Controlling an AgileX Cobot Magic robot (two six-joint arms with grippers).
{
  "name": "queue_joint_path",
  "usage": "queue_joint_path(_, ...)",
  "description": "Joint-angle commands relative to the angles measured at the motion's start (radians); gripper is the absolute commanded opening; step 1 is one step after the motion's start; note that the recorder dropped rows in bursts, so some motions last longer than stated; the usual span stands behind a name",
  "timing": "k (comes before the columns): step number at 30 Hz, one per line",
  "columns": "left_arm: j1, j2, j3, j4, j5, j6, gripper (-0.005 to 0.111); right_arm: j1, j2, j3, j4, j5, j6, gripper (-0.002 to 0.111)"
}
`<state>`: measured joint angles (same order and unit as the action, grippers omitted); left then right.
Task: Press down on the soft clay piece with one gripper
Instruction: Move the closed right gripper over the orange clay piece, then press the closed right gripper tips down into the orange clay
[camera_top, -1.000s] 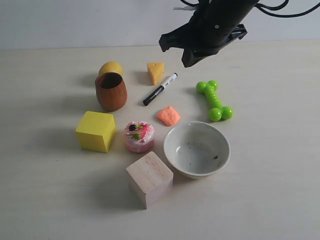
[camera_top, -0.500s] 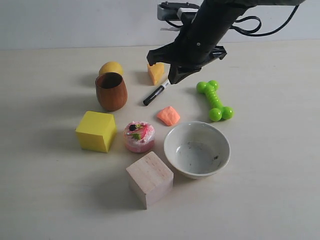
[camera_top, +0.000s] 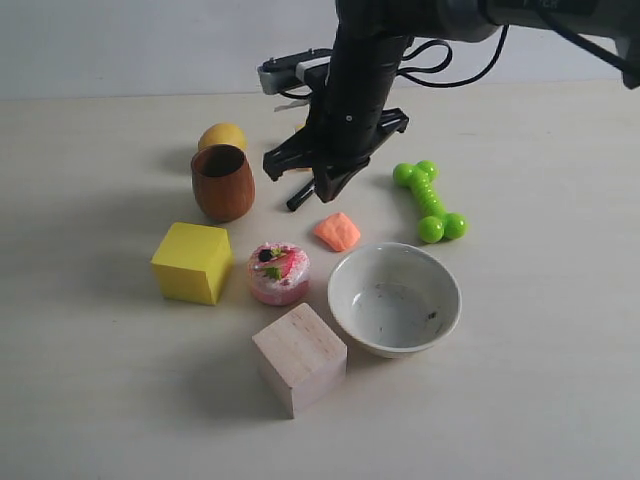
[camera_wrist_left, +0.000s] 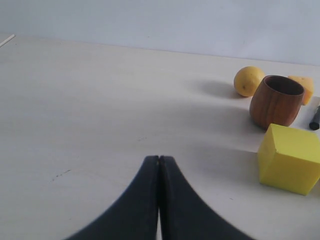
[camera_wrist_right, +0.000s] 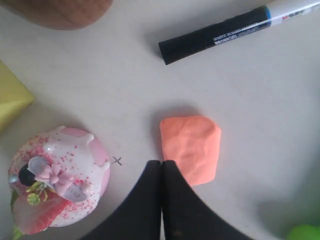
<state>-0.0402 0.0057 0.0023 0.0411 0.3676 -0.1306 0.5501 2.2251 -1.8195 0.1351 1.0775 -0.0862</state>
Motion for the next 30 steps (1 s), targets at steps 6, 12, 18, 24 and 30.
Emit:
queue_joint_path(6,-0.008,-0.006,-0.002,-0.004,-0.007,-0.002,0.000,0.002,0.055,-0.034,-0.076,0.027,0.037,0.000)
queue_joint_path(12,-0.008,-0.006,-0.002,-0.004,-0.007,-0.002,0.000,0.002,0.076,-0.034,-0.076,0.030,0.037,0.000)
queue_joint_path(18,-0.008,-0.006,-0.002,-0.004,-0.007,-0.002,0.000,0.002,0.098,-0.034,-0.076,0.035,0.037,0.000)
queue_joint_path(24,-0.008,-0.006,-0.002,-0.004,-0.007,-0.002,0.000,0.002,0.121,-0.034,-0.076,0.010,0.037,0.000)
queue_joint_path(30,-0.008,-0.006,-0.002,-0.004,-0.007,-0.002,0.000,0.002,0.145,-0.034,-0.088,-0.009,0.037,0.000)
